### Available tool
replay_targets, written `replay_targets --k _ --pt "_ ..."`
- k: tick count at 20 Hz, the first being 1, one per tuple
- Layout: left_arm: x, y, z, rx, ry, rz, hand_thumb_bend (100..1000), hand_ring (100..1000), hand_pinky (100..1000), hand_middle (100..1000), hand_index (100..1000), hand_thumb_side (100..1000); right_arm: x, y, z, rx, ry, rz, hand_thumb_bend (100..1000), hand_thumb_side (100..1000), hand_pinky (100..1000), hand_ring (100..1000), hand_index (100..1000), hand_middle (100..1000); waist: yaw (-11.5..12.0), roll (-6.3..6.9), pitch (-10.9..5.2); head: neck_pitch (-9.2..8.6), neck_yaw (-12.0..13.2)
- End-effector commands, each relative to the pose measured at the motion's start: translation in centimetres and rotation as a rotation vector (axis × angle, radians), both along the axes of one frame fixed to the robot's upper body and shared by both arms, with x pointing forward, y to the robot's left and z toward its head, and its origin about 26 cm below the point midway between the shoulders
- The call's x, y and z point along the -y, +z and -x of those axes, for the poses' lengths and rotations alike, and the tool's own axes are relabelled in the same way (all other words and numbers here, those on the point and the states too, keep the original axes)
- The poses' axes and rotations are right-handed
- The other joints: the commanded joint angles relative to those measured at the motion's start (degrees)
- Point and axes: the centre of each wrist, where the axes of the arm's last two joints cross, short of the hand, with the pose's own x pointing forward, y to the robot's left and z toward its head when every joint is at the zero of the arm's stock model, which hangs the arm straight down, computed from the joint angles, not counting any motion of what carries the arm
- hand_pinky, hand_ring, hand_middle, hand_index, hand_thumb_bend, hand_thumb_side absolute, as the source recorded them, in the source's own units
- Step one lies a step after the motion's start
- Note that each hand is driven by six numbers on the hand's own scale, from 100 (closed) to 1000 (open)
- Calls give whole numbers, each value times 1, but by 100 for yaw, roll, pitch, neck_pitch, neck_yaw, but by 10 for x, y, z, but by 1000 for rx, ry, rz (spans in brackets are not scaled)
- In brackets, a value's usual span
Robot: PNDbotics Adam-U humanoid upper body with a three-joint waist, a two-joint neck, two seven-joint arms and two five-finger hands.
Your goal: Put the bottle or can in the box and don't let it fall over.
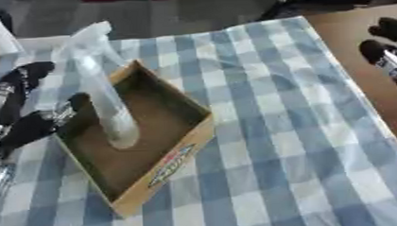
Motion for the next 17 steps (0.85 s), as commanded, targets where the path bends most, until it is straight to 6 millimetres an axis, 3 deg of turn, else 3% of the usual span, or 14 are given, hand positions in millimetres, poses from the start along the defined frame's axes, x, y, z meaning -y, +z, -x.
replay_targets --k 1,9,17 --pt "-21 12 7 70 96 53 660 909 1000 785 814 303 4 10 3 35 -17 25 445 278 962 895 899 892 42 -32 -59 -48 -61" --pt "-84 12 18 153 410 131 653 905 1000 785 814 266 7 10 4 45 -34 16 451 273 962 895 899 892 60 -62 -59 -17 -56" --pt "-92 4 20 170 510 175 643 901 1000 787 811 276 6 12 4 52 -34 13 454 272 962 896 899 893 56 -83 -58 17 225"
